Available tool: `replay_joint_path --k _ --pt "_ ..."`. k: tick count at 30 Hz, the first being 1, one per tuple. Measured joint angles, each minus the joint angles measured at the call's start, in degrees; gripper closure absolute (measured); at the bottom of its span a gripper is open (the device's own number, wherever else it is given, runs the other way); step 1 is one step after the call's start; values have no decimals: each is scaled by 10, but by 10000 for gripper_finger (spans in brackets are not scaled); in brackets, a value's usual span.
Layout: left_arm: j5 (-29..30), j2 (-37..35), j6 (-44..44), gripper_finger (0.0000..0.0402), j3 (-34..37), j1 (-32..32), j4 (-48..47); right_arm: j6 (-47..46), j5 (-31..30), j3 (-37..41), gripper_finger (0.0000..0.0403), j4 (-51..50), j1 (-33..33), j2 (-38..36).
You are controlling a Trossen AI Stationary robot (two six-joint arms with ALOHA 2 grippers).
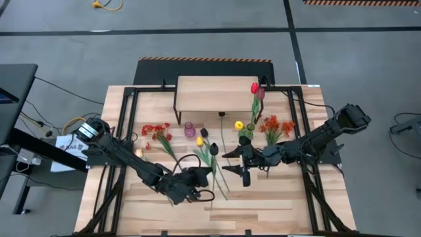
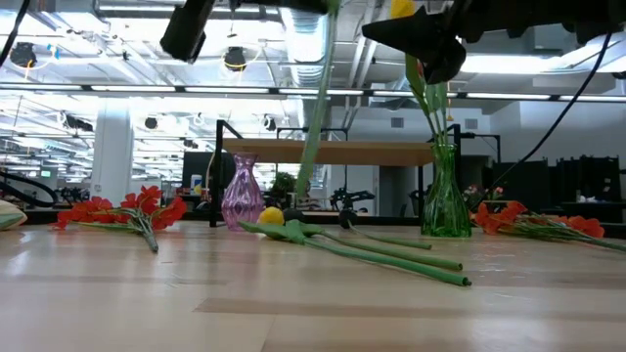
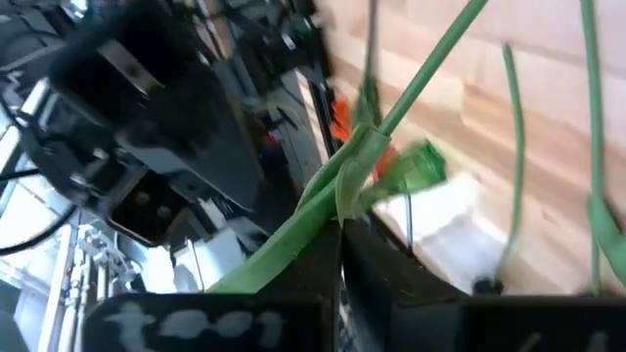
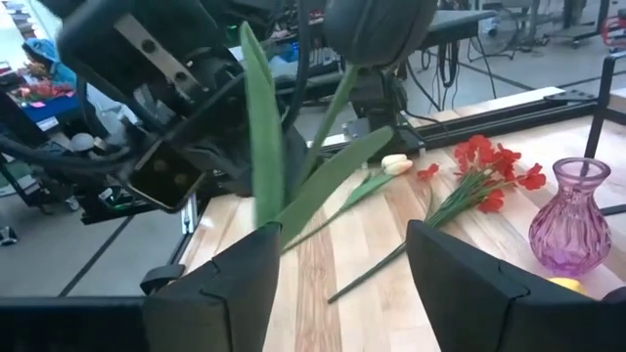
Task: Pick and place flowers into a vace then onto a shelf
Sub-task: Put the bottom left black tulip into the green vase
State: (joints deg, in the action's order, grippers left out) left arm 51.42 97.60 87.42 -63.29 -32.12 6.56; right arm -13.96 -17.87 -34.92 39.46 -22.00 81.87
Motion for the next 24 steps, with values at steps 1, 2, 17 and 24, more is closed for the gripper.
replay_joint_path --k 1,2,17,24 --pt "-11 0 0 401 0 1 9 4 0 0 185 0 -1 0" --pt "-20 0 1 401 0 3 16 5 0 0 184 0 -2 0" --pt "-68 0 3 401 0 40 24 25 60 -13 184 2 -3 0" --pt "-77 0 9 401 0 41 37 33 60 -31 184 -22 -2 0"
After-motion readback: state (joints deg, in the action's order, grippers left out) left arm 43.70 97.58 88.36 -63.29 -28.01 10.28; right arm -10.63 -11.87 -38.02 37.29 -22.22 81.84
